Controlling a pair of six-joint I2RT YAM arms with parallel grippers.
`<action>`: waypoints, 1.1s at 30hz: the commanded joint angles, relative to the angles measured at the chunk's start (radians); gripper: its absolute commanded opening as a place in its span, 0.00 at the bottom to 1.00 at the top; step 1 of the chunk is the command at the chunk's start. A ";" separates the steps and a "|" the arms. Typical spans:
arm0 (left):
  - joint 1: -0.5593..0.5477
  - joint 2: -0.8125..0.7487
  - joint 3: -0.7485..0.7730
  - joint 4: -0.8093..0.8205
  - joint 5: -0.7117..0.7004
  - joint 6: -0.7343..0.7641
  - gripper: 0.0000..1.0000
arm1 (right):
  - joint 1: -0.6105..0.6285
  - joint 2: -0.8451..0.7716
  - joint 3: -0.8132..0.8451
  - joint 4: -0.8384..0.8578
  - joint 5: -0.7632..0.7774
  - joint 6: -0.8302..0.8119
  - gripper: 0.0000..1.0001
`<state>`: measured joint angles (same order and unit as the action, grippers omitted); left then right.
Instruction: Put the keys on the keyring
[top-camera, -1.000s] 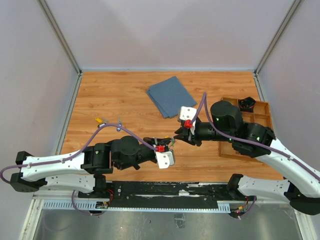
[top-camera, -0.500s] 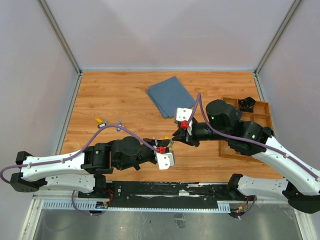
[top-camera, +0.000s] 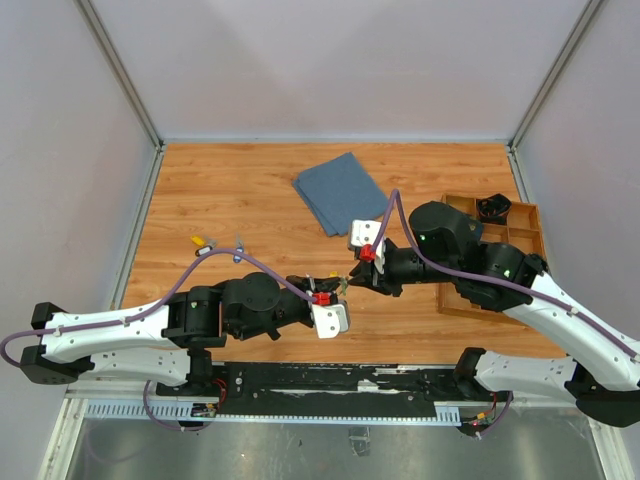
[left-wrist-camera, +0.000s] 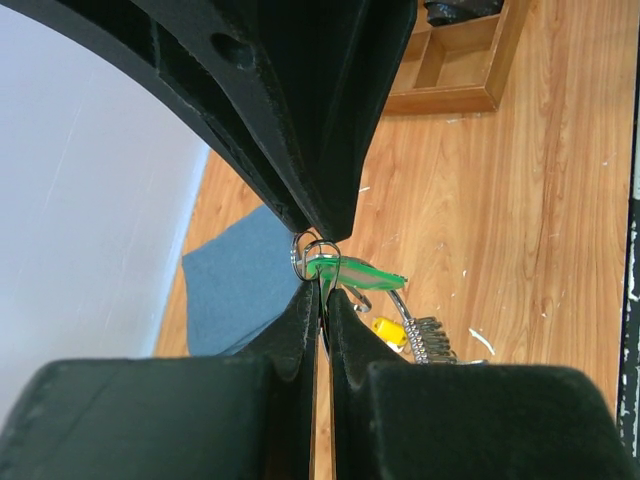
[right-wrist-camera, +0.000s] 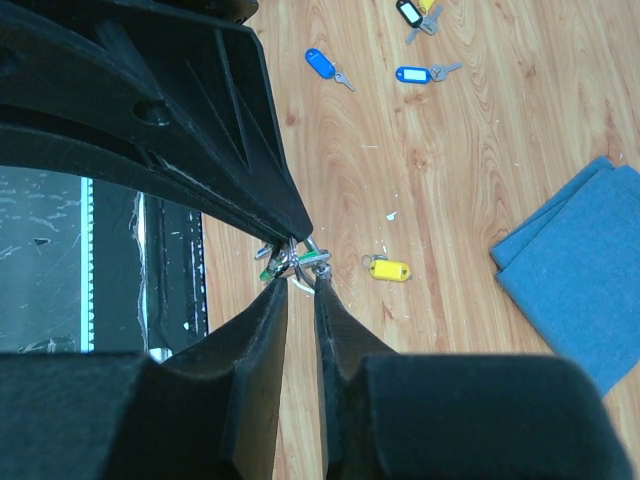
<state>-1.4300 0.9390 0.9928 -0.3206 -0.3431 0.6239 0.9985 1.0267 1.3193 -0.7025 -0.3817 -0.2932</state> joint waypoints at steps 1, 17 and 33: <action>0.002 -0.008 0.038 0.063 0.000 0.008 0.00 | -0.008 -0.002 0.031 -0.003 -0.021 -0.012 0.18; 0.002 -0.005 0.040 0.061 0.010 0.003 0.01 | -0.008 0.005 0.029 0.048 0.015 -0.014 0.19; 0.002 0.003 0.040 0.066 0.007 0.009 0.00 | -0.008 -0.005 0.031 0.041 0.019 -0.026 0.24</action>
<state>-1.4292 0.9401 0.9970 -0.3149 -0.3424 0.6247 0.9985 1.0374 1.3193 -0.6838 -0.3233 -0.2977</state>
